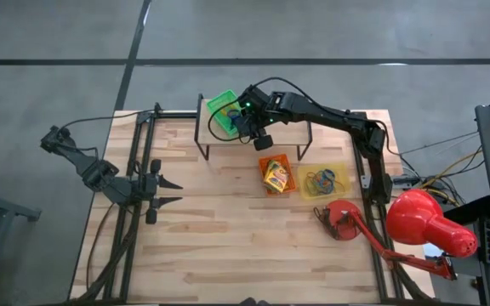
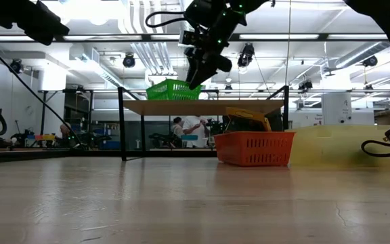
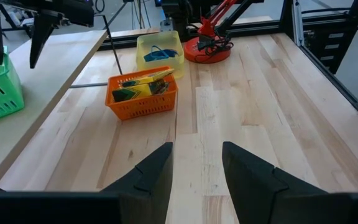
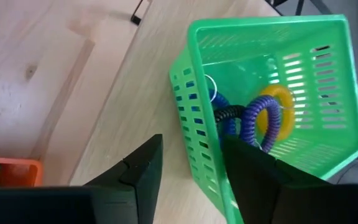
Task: Pick & Place Office Desk Supplies
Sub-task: Put the green bin on the shelf
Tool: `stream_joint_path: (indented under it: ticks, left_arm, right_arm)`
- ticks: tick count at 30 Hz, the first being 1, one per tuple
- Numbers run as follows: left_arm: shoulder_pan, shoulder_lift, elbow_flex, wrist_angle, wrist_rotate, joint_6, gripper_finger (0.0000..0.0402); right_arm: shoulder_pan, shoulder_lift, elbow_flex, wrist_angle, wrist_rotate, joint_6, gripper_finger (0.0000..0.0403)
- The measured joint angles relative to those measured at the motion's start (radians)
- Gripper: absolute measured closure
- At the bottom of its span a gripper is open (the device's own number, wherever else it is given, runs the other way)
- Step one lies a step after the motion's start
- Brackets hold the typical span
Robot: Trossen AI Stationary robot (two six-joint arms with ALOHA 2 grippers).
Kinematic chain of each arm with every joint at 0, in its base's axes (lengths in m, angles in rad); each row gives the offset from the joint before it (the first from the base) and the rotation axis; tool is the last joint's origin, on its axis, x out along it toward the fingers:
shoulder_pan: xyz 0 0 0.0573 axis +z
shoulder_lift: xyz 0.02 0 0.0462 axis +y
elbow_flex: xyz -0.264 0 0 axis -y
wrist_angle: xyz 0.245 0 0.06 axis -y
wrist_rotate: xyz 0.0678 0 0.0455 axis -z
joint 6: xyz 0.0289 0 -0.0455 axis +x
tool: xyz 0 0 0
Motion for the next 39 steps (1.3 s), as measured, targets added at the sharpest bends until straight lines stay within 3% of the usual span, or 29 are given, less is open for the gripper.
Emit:
stream_joint_path:
  ticks: [21,39]
  left_arm:
    - [0.0,0.0,0.0,0.0,0.0,0.0,0.0261]
    - [0.0,0.0,0.0,0.0,0.0,0.0,0.0261]
  right_arm:
    - [0.005,0.0,-0.005,0.054,-0.004,-0.055,0.037]
    - [0.049,0.0,-0.005,0.161,-0.007,0.336,0.0383]
